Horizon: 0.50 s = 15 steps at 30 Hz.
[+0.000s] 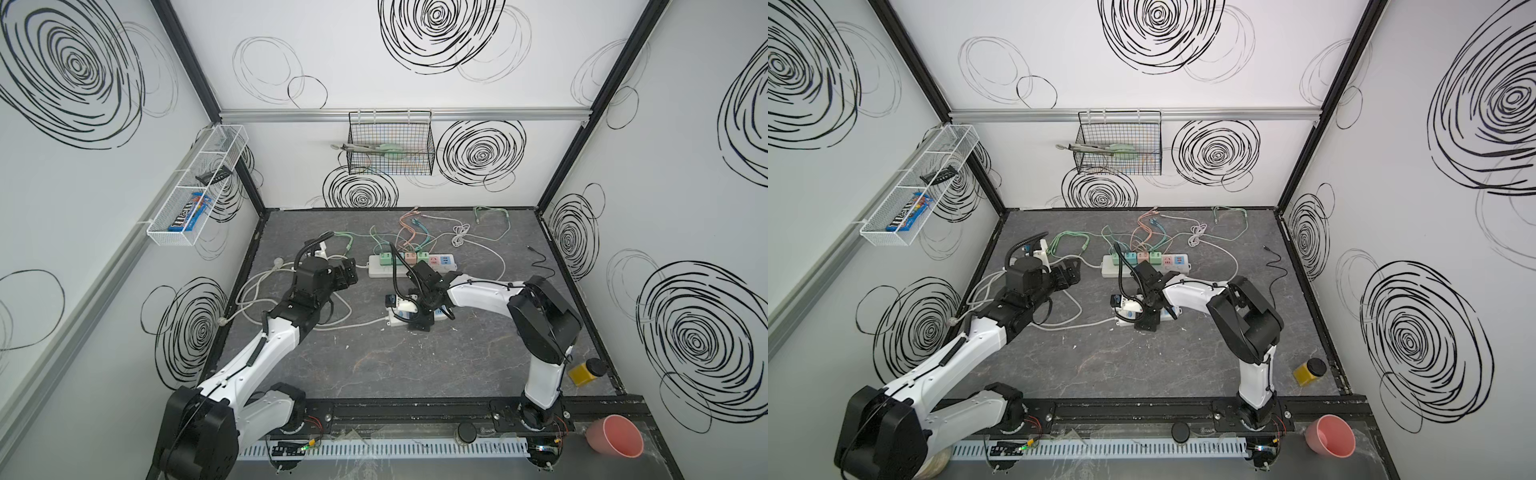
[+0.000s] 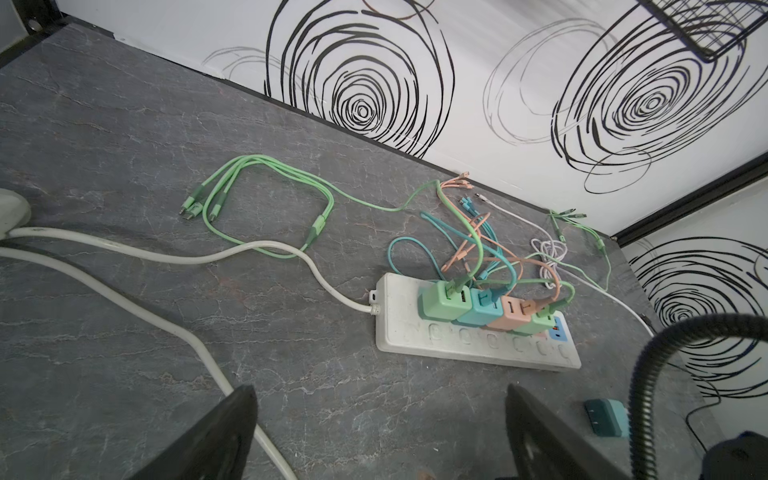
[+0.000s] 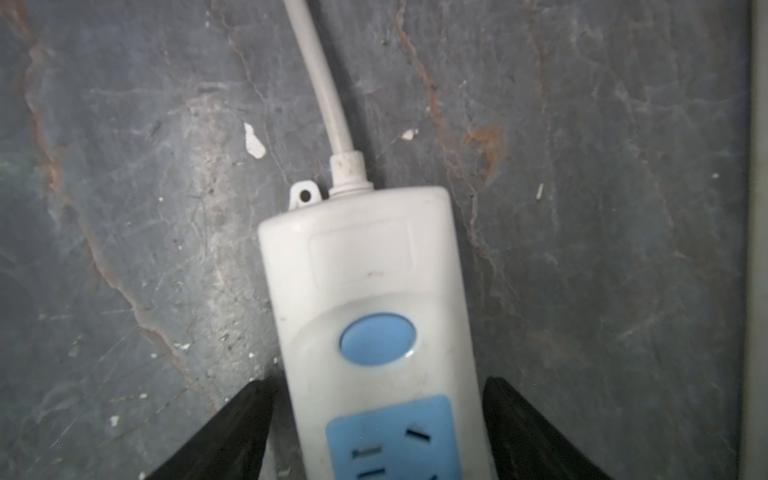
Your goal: Insert the plug
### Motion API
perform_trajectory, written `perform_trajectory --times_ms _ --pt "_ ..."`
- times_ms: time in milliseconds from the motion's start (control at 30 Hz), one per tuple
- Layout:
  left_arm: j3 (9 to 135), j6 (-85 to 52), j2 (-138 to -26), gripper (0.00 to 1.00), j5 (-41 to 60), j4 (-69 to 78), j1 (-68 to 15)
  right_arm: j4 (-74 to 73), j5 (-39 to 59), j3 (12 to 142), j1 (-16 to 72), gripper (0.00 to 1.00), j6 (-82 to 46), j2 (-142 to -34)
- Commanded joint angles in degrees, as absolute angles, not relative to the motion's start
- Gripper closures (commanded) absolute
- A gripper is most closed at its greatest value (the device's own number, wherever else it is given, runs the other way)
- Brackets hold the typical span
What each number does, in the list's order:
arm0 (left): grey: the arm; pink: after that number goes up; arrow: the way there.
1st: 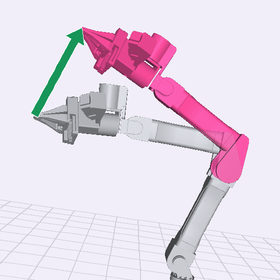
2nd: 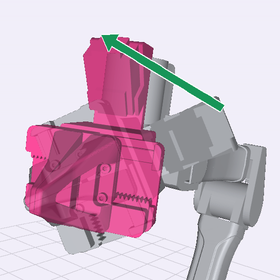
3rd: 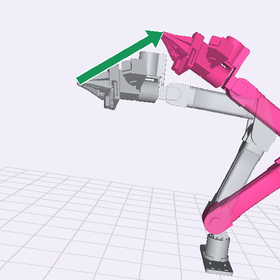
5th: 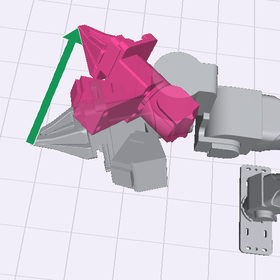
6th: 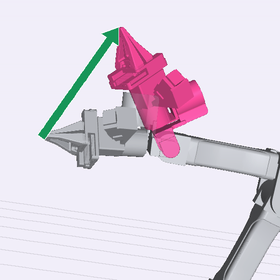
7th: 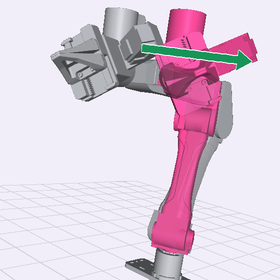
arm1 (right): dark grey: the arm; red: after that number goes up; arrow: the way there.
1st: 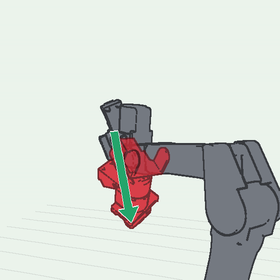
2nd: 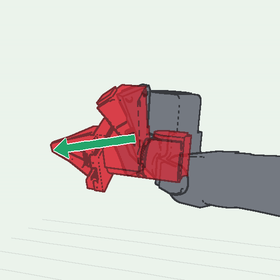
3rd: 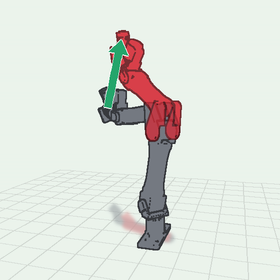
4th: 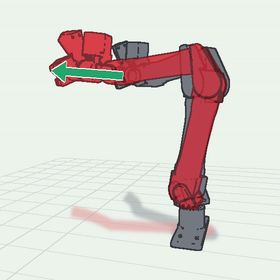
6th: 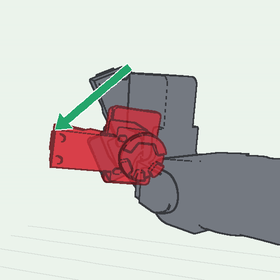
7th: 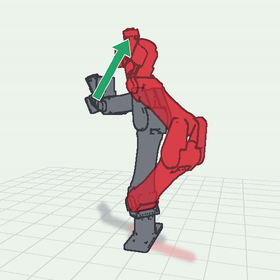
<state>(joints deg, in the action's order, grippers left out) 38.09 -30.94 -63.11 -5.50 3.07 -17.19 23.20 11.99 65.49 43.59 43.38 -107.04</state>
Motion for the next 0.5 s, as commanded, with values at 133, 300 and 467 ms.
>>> perform_trajectory --times_ms 133,300,467 --pt "42.0 -28.4 -64.3 0.04 -9.6 2.8 -19.9 24.8 13.7 64.1 43.6 0.06 42.3 -100.4" --pt "42.8 -27.8 -64.8 0.04 -11.5 3.1 -22.0 18.9 14.8 59.6 42.5 0.03 39.9 -93.2" --pt "44.5 -26.3 -66.1 0.04 -15.0 2.9 -25.4 5.6 12.6 52.3 40.2 0.03 33.2 -84.2"
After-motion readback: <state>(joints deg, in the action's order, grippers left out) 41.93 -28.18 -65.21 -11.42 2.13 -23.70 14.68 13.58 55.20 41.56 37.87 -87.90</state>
